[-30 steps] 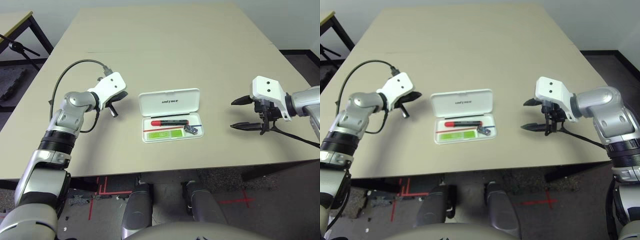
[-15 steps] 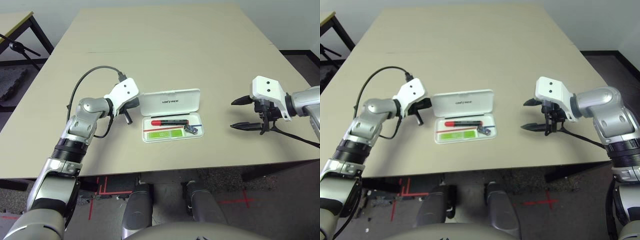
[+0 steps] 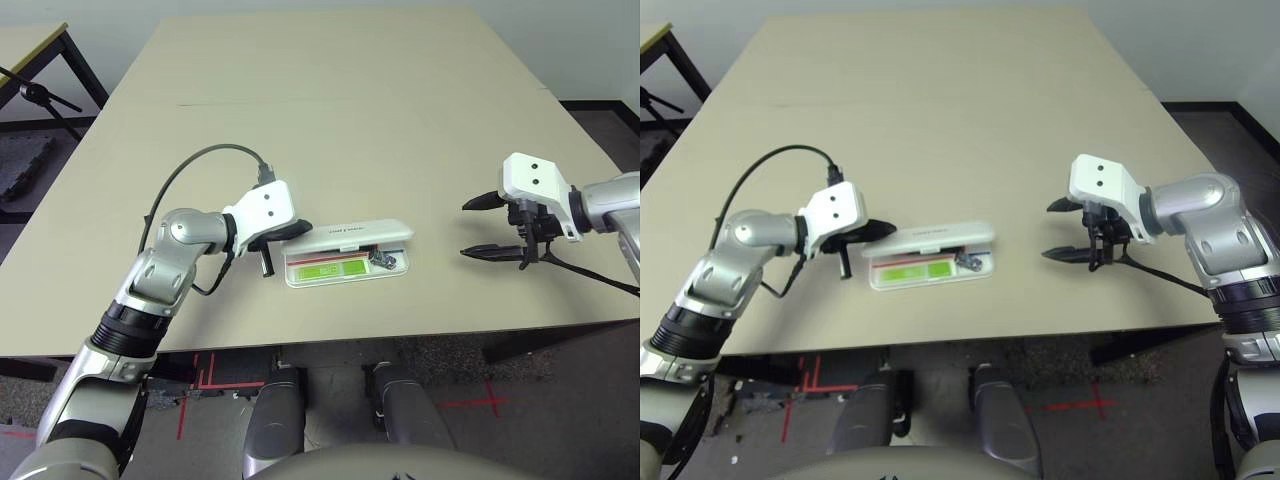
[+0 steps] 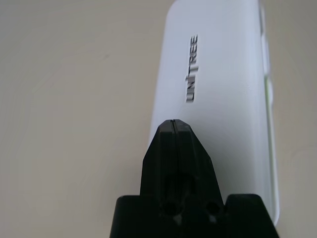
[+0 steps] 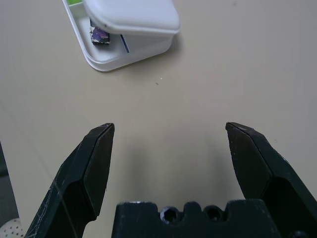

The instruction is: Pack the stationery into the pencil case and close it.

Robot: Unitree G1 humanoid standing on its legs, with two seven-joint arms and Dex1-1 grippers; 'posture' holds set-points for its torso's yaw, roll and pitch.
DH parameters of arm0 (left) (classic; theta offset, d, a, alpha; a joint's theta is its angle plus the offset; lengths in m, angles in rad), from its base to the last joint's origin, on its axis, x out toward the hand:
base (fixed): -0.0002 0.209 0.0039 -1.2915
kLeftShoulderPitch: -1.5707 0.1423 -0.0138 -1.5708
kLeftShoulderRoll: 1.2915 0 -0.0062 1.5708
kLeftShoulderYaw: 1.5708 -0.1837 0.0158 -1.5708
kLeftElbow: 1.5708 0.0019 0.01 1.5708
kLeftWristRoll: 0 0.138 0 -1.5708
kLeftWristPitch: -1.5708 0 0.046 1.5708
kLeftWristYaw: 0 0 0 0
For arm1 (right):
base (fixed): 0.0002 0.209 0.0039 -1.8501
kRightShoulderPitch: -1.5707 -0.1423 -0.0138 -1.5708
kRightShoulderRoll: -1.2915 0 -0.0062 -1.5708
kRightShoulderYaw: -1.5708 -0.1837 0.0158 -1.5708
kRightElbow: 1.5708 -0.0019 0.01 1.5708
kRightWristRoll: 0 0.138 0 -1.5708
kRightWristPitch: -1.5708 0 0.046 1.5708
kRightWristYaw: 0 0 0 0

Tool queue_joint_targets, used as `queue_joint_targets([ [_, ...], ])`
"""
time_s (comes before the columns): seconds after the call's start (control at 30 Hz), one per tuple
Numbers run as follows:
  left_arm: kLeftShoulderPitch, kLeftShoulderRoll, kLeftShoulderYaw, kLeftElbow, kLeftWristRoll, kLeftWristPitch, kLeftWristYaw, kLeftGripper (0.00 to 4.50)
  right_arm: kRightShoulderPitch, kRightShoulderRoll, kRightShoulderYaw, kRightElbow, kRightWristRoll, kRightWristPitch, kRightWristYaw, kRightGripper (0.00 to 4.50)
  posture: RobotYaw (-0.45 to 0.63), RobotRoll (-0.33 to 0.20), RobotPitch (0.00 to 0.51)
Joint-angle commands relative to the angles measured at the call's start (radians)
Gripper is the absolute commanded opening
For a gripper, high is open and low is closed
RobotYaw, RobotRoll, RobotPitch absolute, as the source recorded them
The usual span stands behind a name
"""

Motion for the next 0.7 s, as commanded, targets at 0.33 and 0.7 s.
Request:
queue_joint_targets([
  [0.33, 0.005, -0.071, -0.155, 0.019, 0.085, -0.029, 0.017, 0.02, 0.0, 0.005, 0.014, 0.005, -0.018, -0.017, -0.006, 4.5, 0.03, 0.0, 0.106],
  [0.7, 0.03, -0.016, -0.225, 0.027, 0.128, 0.006, -0.029, 0.02, 0.002, 0.011, 0.021, 0.011, -0.035, -0.019, -0.016, 4.5, 0.02, 0.0, 0.112],
])
